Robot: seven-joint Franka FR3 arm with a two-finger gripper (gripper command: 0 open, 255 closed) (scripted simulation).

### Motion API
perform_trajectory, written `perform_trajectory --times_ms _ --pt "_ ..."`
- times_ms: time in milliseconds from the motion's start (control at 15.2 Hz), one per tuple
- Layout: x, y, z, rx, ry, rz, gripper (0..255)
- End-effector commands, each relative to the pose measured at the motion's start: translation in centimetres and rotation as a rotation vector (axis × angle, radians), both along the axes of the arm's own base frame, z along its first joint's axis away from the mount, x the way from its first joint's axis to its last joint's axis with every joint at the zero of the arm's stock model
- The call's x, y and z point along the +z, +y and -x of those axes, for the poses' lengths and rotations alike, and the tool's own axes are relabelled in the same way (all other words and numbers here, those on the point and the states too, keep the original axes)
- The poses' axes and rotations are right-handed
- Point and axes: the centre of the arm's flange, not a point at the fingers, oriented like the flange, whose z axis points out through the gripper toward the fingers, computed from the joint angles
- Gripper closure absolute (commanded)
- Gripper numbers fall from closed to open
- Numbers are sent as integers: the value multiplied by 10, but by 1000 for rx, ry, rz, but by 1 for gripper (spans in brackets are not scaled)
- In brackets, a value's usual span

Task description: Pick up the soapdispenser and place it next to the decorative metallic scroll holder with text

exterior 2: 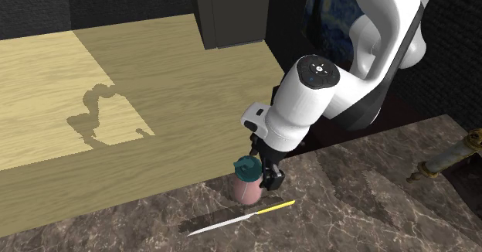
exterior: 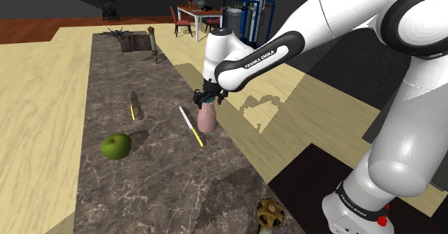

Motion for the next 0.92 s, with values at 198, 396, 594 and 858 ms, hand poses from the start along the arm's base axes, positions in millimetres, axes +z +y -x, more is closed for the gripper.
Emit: perform_trajectory --times_ms 198,396,594,858 --pt "0 0 0 0 0 0 255" --pt "0 0 0 0 0 0 255" --pt "0 0 0 0 0 0 255" --pt "5 0 0 0 0 0 255"
